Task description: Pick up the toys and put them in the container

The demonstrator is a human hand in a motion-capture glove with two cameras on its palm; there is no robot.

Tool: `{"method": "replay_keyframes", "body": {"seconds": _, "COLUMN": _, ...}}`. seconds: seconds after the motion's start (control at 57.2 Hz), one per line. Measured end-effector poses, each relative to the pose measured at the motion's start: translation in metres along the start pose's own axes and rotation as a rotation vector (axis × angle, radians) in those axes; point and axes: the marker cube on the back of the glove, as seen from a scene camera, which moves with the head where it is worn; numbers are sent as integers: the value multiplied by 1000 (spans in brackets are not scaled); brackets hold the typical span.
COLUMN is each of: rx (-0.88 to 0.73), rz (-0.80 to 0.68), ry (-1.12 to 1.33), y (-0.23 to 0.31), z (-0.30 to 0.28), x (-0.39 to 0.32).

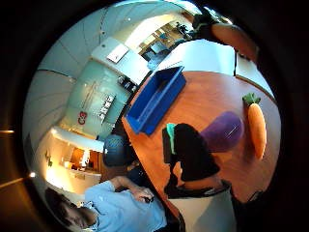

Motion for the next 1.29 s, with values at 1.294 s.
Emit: {"method": "replay_keyframes", "body": {"seconds": 1.294, "rx": -192, "rz": -282, "ry": 167, "y": -126, "z": 70, "x": -180}}
